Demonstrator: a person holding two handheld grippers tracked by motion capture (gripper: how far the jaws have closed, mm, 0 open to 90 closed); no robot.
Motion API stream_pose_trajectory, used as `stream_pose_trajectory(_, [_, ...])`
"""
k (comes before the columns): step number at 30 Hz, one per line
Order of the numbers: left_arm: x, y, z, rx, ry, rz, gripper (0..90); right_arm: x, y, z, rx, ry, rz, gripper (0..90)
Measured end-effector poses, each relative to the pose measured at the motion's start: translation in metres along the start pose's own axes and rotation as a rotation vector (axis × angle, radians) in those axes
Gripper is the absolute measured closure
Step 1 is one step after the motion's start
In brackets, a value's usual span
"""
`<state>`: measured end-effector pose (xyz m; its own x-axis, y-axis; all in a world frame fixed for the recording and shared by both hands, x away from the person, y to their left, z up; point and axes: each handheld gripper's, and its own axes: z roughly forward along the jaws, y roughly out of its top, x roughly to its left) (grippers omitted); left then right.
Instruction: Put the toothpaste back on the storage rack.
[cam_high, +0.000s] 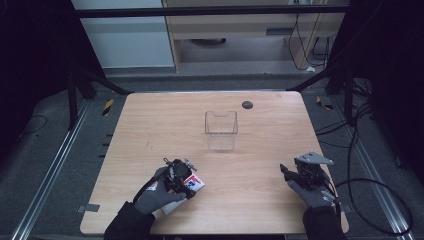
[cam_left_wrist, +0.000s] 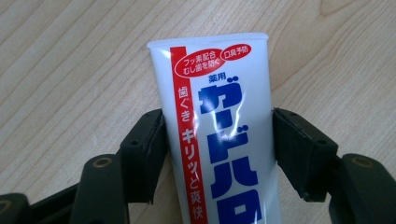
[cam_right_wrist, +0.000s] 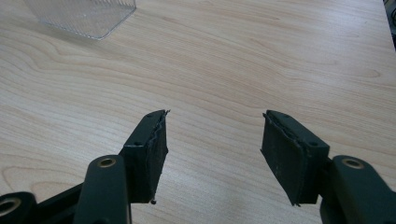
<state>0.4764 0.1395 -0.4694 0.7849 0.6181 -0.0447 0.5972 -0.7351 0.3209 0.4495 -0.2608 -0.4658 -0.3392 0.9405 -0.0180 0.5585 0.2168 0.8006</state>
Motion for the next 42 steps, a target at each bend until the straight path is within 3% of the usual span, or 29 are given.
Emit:
stream_pose_trajectory(10, [-0.002,0.000,-0.001,0.011,0.003,0.003,40.9,-0.001,0.000,0.000,-0.002,-0.004,0.000,40.4])
stream_pose_trajectory(16, [-0.004,0.000,-0.007,0.013,-0.003,0.018,53.4,-0.002,-0.001,0.001,0.001,-0.004,-0.002,40.6])
stream_pose_trajectory(20, [-0.004,-0.001,-0.014,0.010,-0.012,0.020,66.3,-0.003,-0.001,0.000,0.000,-0.005,0.001,40.6])
stream_pose_trajectory(28, [-0.007,-0.005,-0.021,0.020,-0.007,0.033,71.1,-0.003,-0.001,-0.001,0.002,-0.005,0.004,40.6])
stream_pose_trajectory(32, [-0.004,-0.008,-0.033,-0.020,-0.008,0.016,72.4,-0.004,-0.001,-0.001,0.002,-0.006,0.008,40.6])
stream_pose_trajectory(42, [0.003,-0.013,-0.072,-0.198,0.024,-0.023,72.9,-0.004,-0.001,-0.001,-0.001,-0.007,0.009,40.6])
